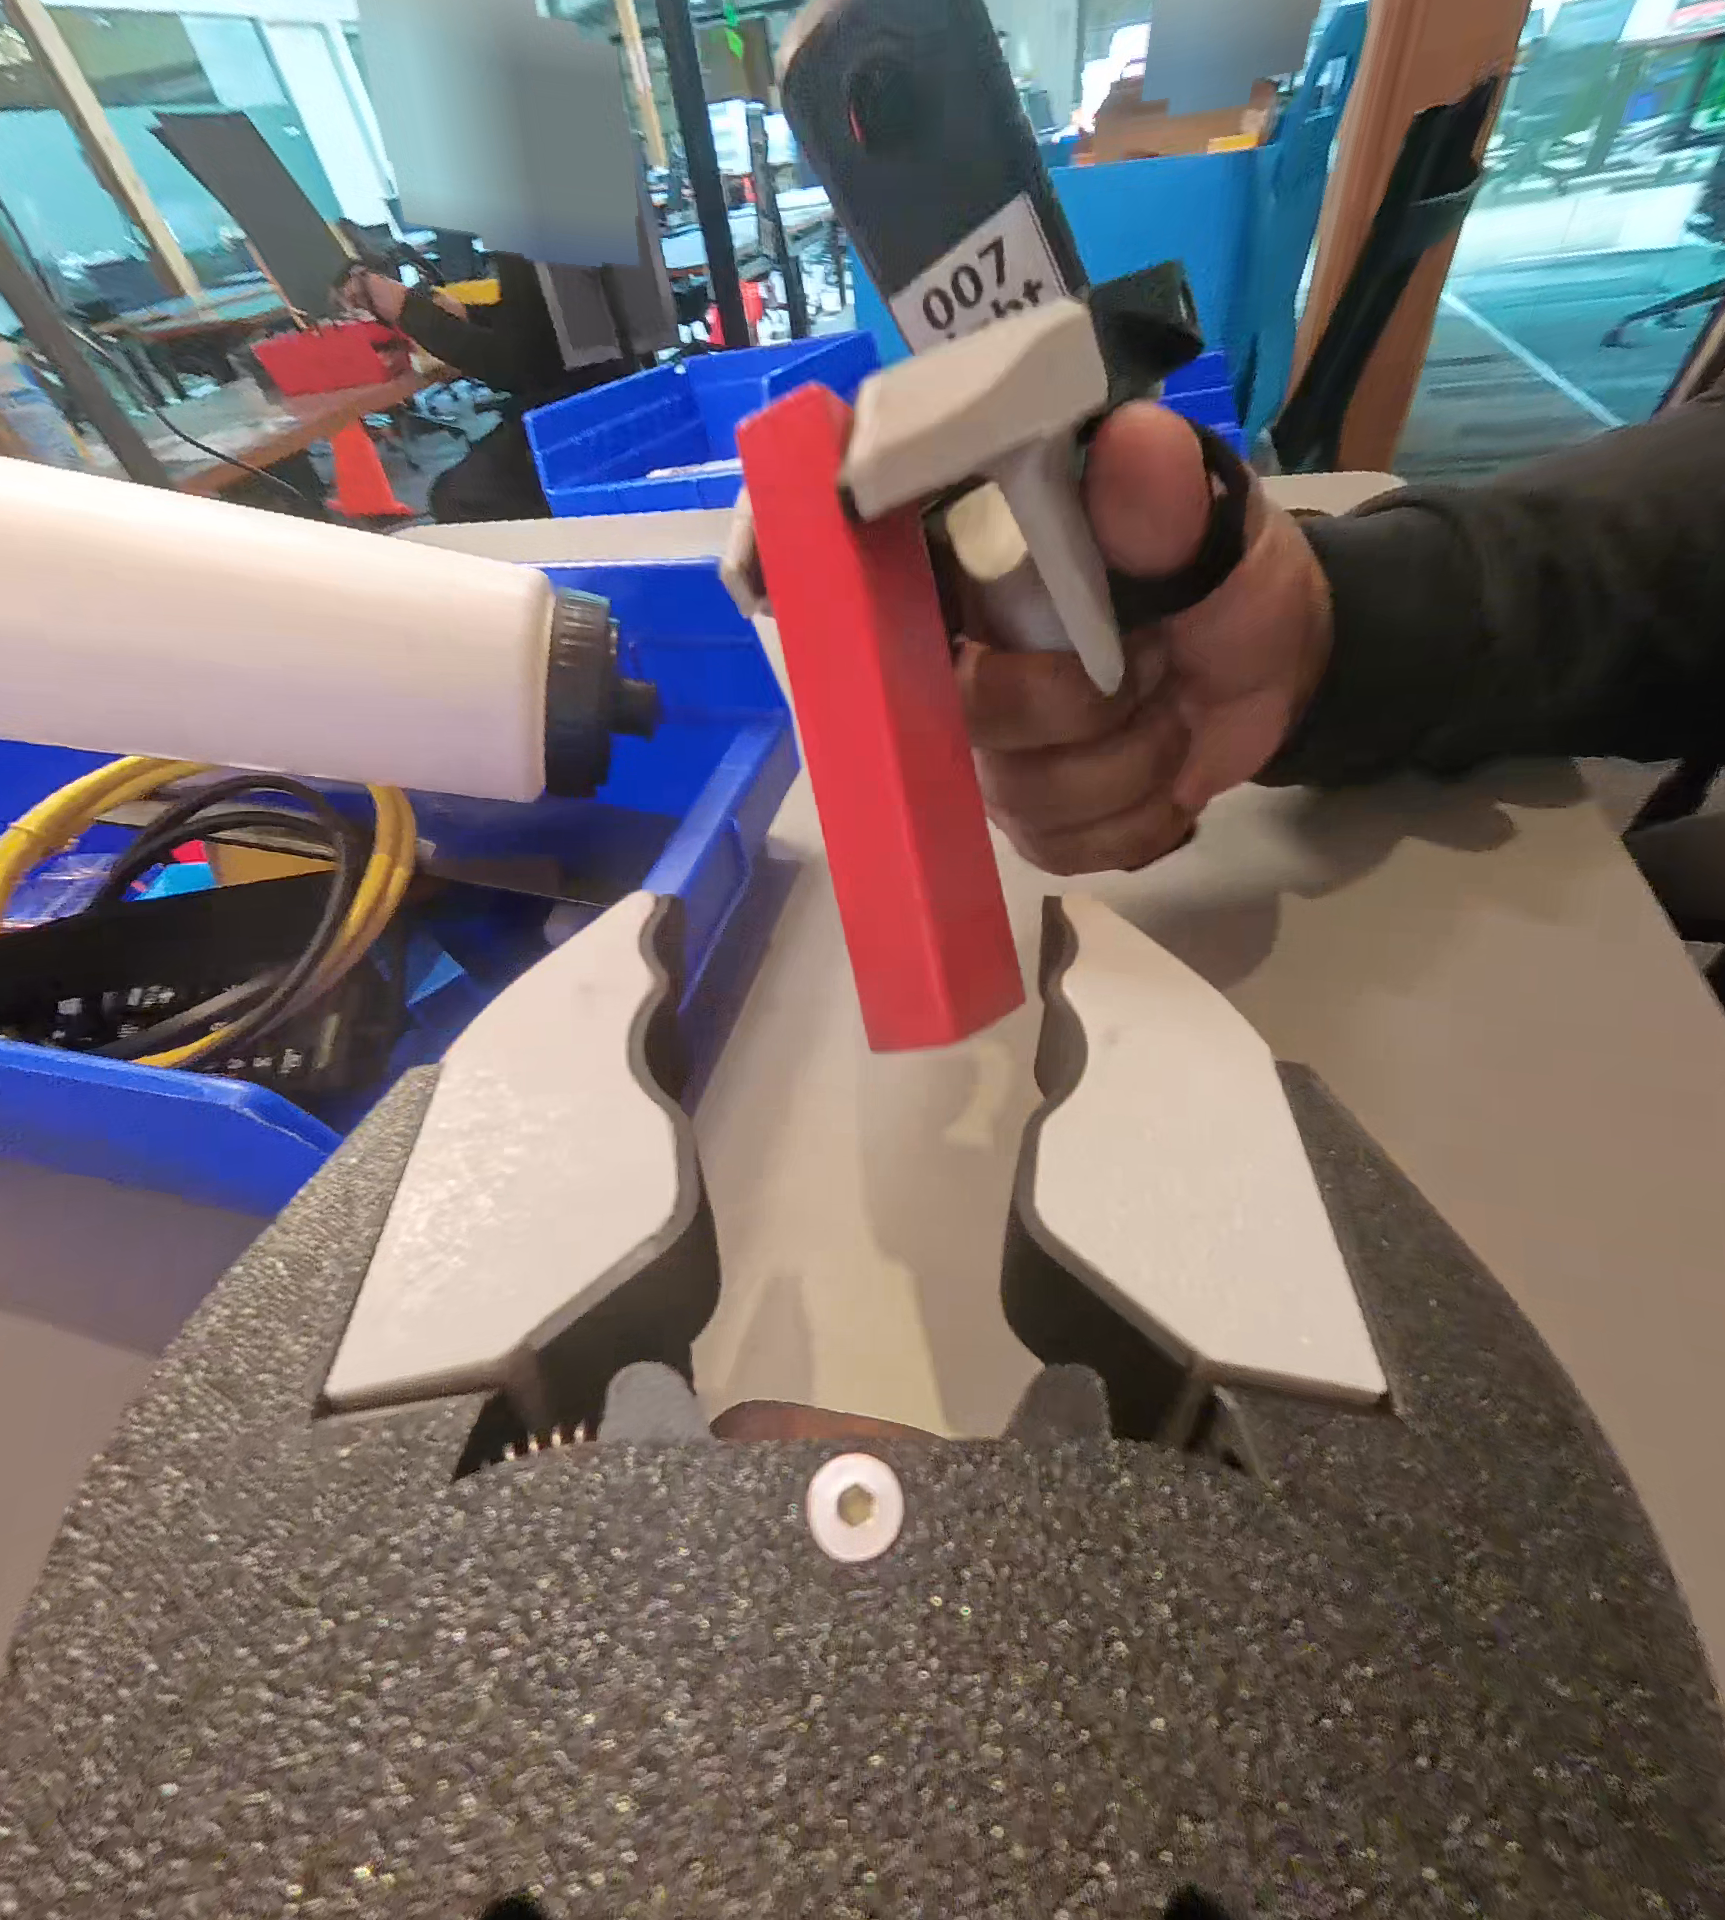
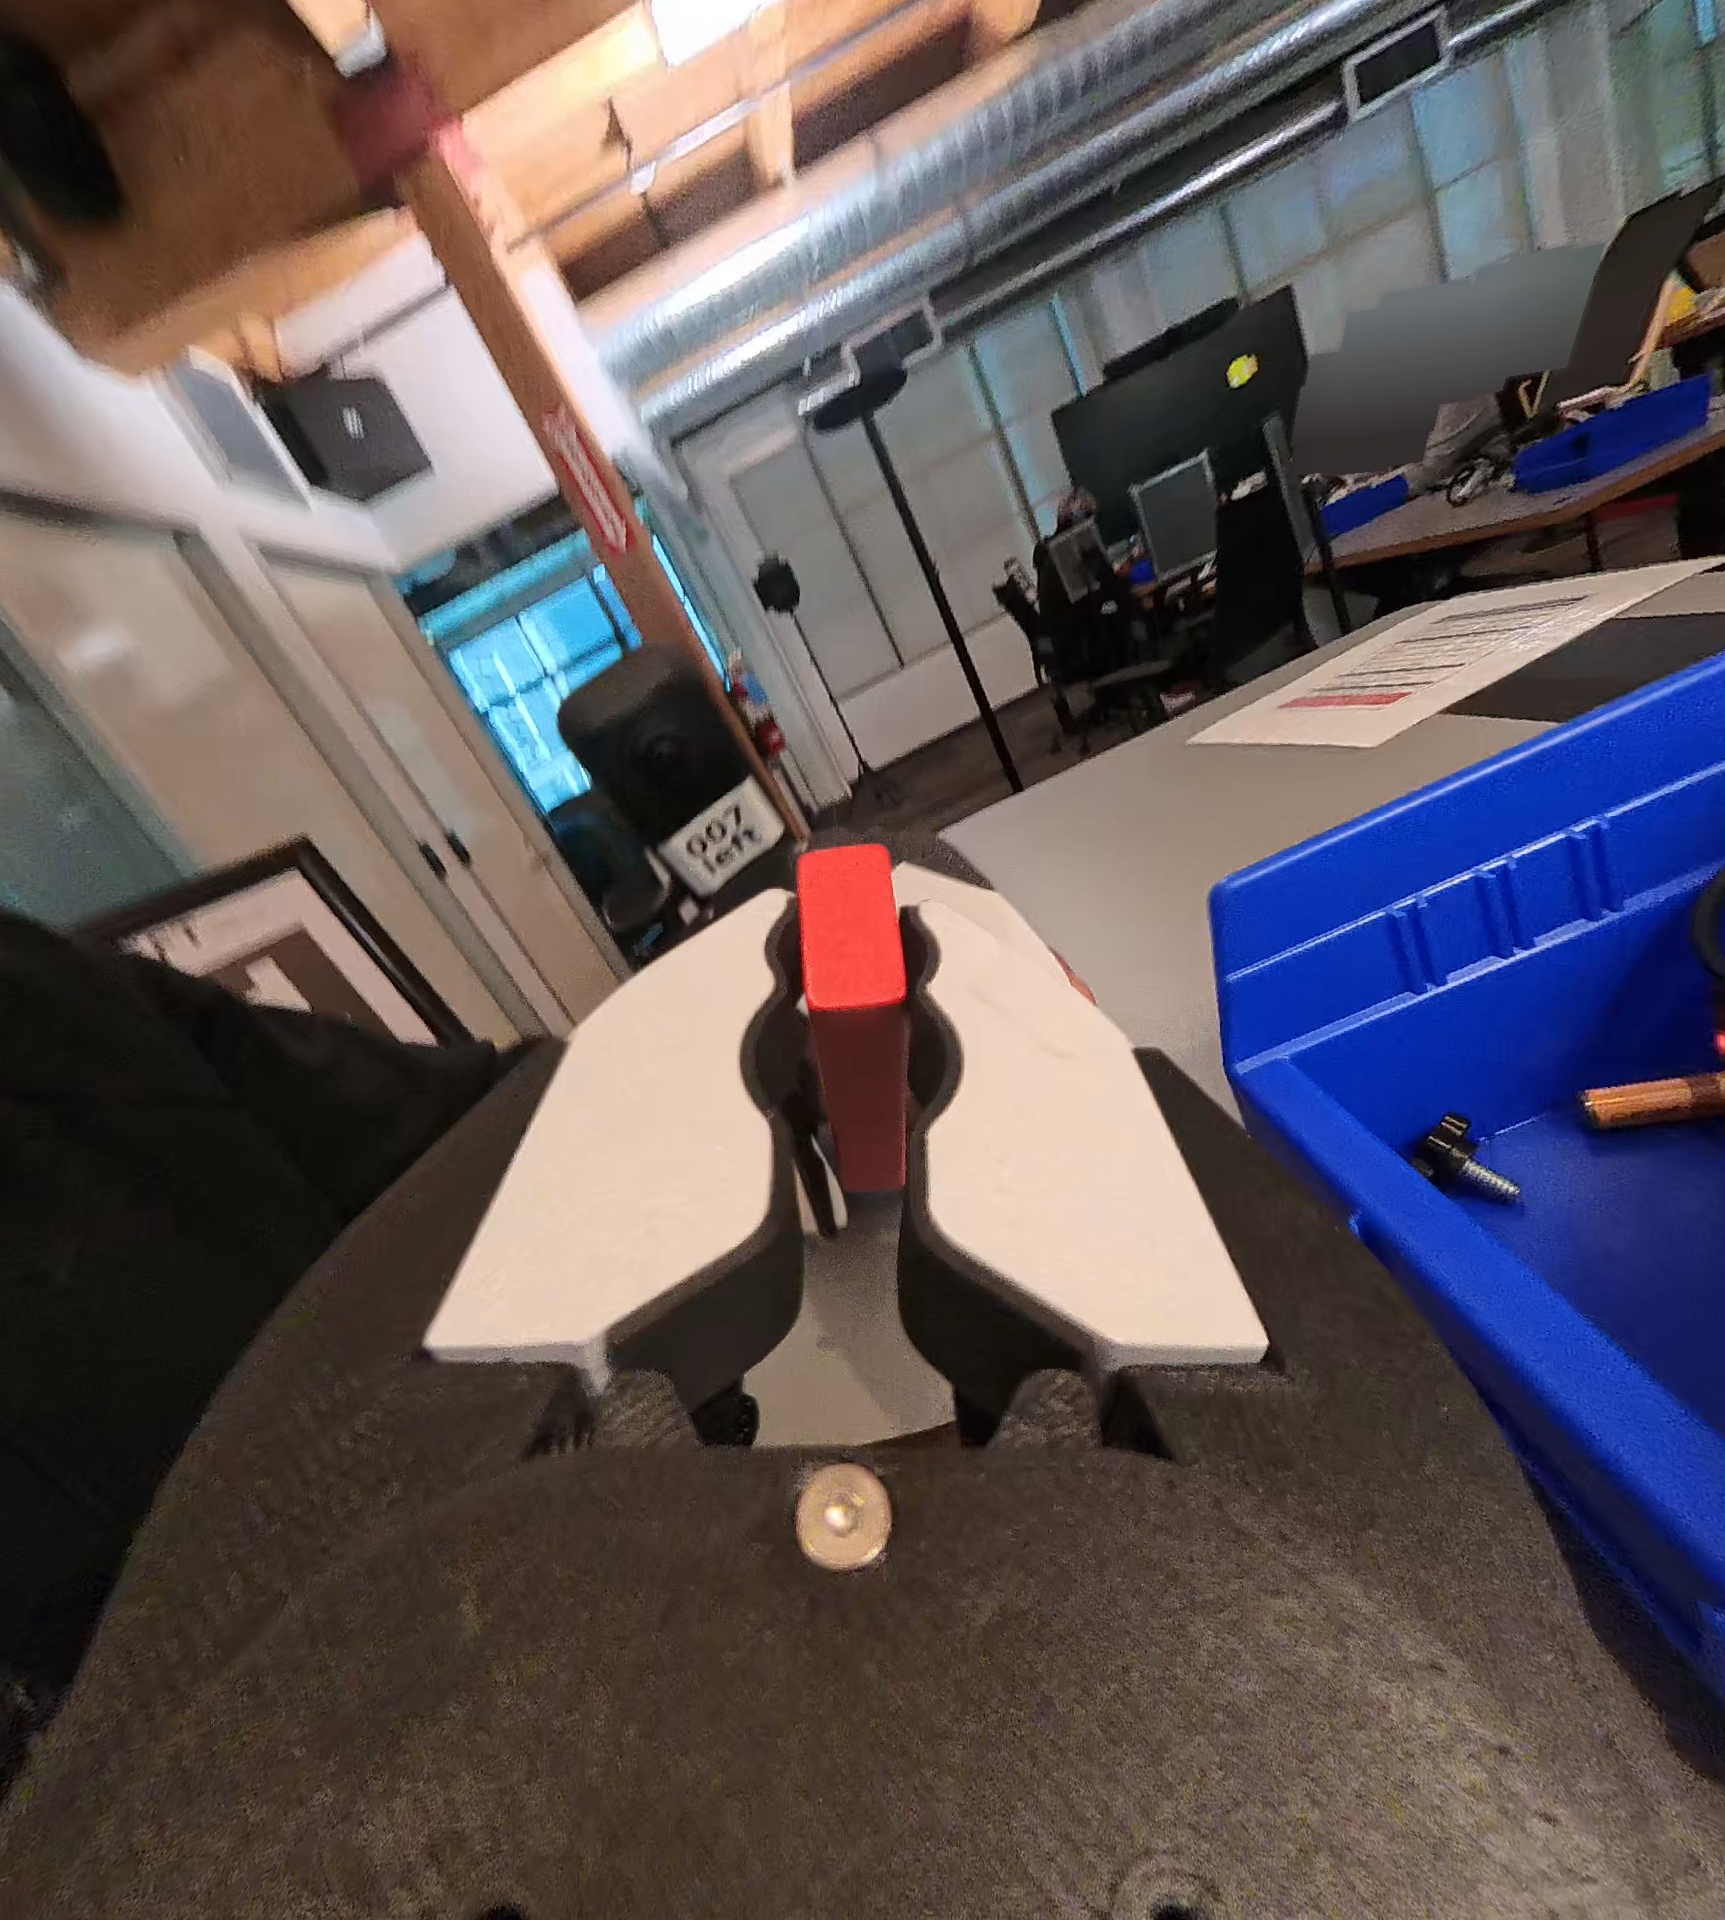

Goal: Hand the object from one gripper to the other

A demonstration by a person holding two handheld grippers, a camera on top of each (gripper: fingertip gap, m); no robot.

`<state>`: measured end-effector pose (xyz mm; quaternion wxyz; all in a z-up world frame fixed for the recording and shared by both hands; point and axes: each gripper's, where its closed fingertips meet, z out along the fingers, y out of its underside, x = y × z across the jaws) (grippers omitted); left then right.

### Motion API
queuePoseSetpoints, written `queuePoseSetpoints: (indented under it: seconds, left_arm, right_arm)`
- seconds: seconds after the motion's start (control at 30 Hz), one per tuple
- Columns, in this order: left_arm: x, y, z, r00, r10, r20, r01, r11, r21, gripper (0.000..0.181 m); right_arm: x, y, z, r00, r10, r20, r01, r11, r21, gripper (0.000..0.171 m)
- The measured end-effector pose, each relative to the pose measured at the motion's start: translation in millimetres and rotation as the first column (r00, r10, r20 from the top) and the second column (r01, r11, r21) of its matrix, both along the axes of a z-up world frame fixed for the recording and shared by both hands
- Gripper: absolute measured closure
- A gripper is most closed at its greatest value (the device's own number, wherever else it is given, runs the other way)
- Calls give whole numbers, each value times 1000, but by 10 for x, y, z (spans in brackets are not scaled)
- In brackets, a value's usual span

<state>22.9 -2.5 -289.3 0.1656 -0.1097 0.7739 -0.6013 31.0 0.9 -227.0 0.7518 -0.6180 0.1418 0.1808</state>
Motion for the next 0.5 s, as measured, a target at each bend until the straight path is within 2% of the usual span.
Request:
queuePoseSetpoints:
  seconds: [0.1,0.17,0.23,0.27,0.3,0.43,0.5]
  left_arm:
    - [82,-12,52,988,87,129,-86,996,-9,112]
    - [171,12,132,949,190,252,-190,981,-28,114]
    - [166,9,212,898,236,370,-233,971,-53,128]
    - [147,9,253,870,250,425,-246,967,-67,143]
    - [136,11,284,847,265,460,-258,963,-80,145]
    - [91,12,339,878,245,411,-215,969,-118,145]
    - [82,25,347,914,219,342,-184,974,-134,145]
  right_arm:
    - [143,-76,60,984,-26,-175,45,994,103,154]
    - [188,-99,59,967,-26,-255,64,987,144,154]
    - [204,-114,69,951,-11,-309,73,980,187,154]
    - [206,-125,83,945,0,-326,72,975,210,153]
    - [198,-133,94,944,12,-329,66,972,224,153]
    - [159,-134,124,961,-1,-277,62,976,210,154]
    - [138,-124,123,979,-37,-199,69,985,159,151]
